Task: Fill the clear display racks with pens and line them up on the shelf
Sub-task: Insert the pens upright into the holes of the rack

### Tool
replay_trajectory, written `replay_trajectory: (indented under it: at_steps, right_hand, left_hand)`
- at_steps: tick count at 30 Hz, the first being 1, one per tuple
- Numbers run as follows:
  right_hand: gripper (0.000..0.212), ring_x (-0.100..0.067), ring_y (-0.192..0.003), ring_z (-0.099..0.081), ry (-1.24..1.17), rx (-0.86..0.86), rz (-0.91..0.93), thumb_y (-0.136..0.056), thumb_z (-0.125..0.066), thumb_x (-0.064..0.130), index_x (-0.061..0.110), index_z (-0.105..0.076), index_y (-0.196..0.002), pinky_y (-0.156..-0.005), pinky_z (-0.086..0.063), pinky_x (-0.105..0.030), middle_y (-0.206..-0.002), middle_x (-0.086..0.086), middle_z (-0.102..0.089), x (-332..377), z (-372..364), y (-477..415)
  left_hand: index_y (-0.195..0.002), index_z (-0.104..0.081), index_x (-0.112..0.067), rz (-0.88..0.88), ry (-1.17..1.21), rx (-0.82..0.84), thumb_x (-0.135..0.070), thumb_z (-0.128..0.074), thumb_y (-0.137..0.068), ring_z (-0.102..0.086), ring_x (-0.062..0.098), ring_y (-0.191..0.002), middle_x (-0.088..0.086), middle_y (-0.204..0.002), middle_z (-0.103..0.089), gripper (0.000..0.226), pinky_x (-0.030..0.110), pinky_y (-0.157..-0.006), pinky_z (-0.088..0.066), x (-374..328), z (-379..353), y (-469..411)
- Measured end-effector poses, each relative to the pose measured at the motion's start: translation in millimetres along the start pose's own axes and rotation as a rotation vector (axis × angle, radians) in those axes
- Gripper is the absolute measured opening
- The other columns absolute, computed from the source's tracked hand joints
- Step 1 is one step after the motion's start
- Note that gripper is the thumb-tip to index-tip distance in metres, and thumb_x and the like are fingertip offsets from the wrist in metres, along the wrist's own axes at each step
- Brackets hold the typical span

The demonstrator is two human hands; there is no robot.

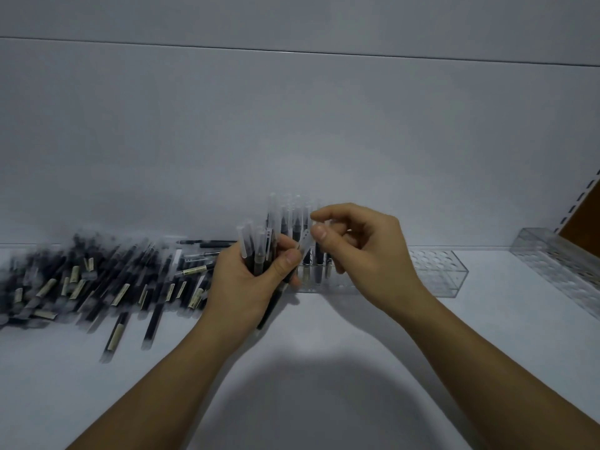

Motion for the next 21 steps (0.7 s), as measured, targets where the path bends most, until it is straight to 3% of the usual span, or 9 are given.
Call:
replay_trajectory:
  at_steps: [3,6,9,12,15,17,19,21]
  right_hand:
    - [0.006,-0.014,-0.052,-0.056,-0.080,0.088,-0.089,-0.094,-0.072,0.010,0.009,-0.076,-0.099,-0.050,-0.048,-0.025,-0.071,-0.006,-0.068,-7.2,-11.0,1.8]
    - [0.006,-0.014,-0.050,-0.055,-0.109,0.094,-0.105,-0.095,-0.069,0.009,0.007,-0.073,-0.092,-0.049,-0.047,-0.024,-0.069,-0.002,-0.065,-6.8,-8.4,0.3]
    - [0.021,-0.018,-0.051,-0.059,-0.228,0.015,-0.142,-0.093,-0.064,0.024,0.004,-0.064,-0.089,-0.050,-0.050,-0.027,-0.073,-0.008,-0.067,-7.1,4.8,-3.6]
    - [0.030,-0.022,-0.053,-0.065,-0.346,-0.055,-0.191,-0.093,-0.056,0.036,0.007,-0.055,-0.088,-0.051,-0.053,-0.027,-0.081,-0.011,-0.076,-10.1,19.3,-8.1]
    - [0.033,-0.022,-0.051,-0.065,-0.405,-0.136,-0.207,-0.092,-0.053,0.045,0.011,-0.050,-0.089,-0.049,-0.053,-0.025,-0.076,-0.014,-0.075,-14.1,35.0,-10.9]
    - [0.036,-0.020,-0.048,-0.063,-0.383,-0.193,-0.213,-0.088,-0.054,0.048,0.012,-0.049,-0.090,-0.047,-0.052,-0.025,-0.070,-0.011,-0.072,-18.0,46.4,-11.8]
    - [0.038,-0.019,-0.048,-0.062,-0.359,-0.252,-0.213,-0.086,-0.059,0.048,0.012,-0.051,-0.091,-0.047,-0.052,-0.025,-0.067,-0.010,-0.070,-20.3,56.2,-12.0]
    - [0.037,-0.018,-0.049,-0.063,-0.367,-0.307,-0.207,-0.083,-0.065,0.045,0.011,-0.053,-0.094,-0.049,-0.052,-0.025,-0.072,-0.015,-0.068,-22.5,64.6,-12.8]
  left_hand:
    - [-0.095,-0.070,-0.002,-0.024,-0.032,0.047,-0.011,-0.067,-0.089,-0.071,0.025,-0.063,0.018,-0.077,-0.072,0.011,0.023,-0.061,-0.057,-1.5,-3.9,0.9]
    - [-0.089,-0.069,0.001,-0.033,-0.051,0.013,-0.017,-0.063,-0.094,-0.070,0.022,-0.064,0.017,-0.075,-0.070,0.019,0.022,-0.060,-0.056,-2.5,-1.0,1.4]
    - [-0.071,-0.063,-0.004,-0.042,-0.111,-0.040,-0.026,-0.060,-0.096,-0.058,0.016,-0.047,0.017,-0.056,-0.059,0.034,0.022,-0.047,-0.047,-2.4,7.0,-0.4]
    - [-0.063,-0.056,-0.010,-0.088,-0.214,-0.048,-0.031,-0.059,-0.097,-0.046,0.012,-0.041,0.012,-0.048,-0.050,0.039,0.019,-0.044,-0.039,-4.5,11.0,-2.3]
    - [-0.067,-0.056,-0.026,-0.176,-0.402,-0.007,-0.030,-0.063,-0.095,-0.043,0.010,-0.048,-0.002,-0.055,-0.052,0.029,0.019,-0.048,-0.033,-5.0,13.2,-4.6]
    - [-0.066,-0.049,-0.038,-0.267,-0.573,0.084,-0.013,-0.069,-0.094,-0.044,0.006,-0.054,-0.015,-0.062,-0.051,0.042,0.014,-0.053,-0.032,-4.4,5.8,-3.6]
    - [-0.072,-0.055,-0.036,-0.336,-0.686,0.176,0.000,-0.070,-0.088,-0.050,0.003,-0.064,-0.018,-0.071,-0.052,0.042,0.013,-0.060,-0.034,-2.7,-4.5,-0.3]
    - [-0.088,-0.070,-0.022,-0.380,-0.732,0.251,-0.004,-0.069,-0.087,-0.057,0.002,-0.076,-0.018,-0.088,-0.057,0.018,0.012,-0.066,-0.038,-3.3,-13.8,3.7]
Point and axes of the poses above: each hand's wrist, its own y-axis away from the middle knuckle, its own z-axis out of the back of the hand, x = y × z, the point moved 9 cm from there along -y, towards the middle knuckle
